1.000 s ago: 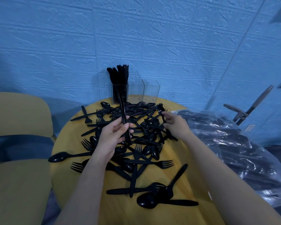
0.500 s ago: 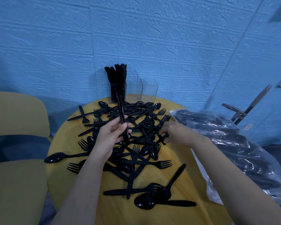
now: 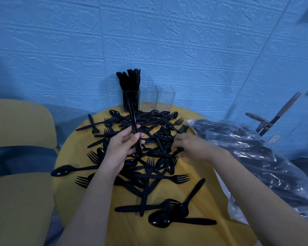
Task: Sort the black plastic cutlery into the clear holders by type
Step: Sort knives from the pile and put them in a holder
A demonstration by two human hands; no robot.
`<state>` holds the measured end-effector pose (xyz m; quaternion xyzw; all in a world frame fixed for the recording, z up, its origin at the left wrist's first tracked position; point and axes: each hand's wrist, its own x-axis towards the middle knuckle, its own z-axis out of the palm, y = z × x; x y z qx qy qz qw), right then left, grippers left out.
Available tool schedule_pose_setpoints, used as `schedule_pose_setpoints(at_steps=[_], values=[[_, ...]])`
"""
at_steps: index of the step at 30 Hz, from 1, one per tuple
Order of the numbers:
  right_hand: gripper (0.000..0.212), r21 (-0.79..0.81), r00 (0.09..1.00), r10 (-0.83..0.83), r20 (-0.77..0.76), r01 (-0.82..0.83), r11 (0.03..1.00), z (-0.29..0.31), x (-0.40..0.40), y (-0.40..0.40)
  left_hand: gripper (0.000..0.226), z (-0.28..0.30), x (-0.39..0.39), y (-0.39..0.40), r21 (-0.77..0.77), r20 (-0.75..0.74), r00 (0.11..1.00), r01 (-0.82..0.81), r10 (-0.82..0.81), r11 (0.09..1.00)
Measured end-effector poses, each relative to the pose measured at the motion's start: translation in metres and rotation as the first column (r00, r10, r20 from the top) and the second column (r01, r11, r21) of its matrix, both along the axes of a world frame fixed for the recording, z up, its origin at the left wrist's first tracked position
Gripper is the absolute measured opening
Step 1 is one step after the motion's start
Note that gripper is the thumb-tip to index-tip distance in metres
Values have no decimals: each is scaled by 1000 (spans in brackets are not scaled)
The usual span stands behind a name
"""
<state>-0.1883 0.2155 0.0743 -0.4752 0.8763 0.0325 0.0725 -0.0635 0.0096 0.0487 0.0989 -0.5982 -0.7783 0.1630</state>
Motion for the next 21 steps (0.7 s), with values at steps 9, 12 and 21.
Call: schedule_pose_setpoints(at_steps=[9, 12, 21], values=[[14, -21, 989, -59, 135, 63, 998, 13, -2, -2, 26, 0, 0, -1, 4, -6, 1000, -3, 3, 1000], [21, -167, 989, -80, 124, 101, 981, 9, 2, -16, 27, 0, 0, -1, -1, -1, 1000, -6, 6, 1000], [35, -225, 996, 69, -62, -81, 971, -10, 26, -43, 25, 3, 2, -12, 104, -36, 992, -120, 125, 987]])
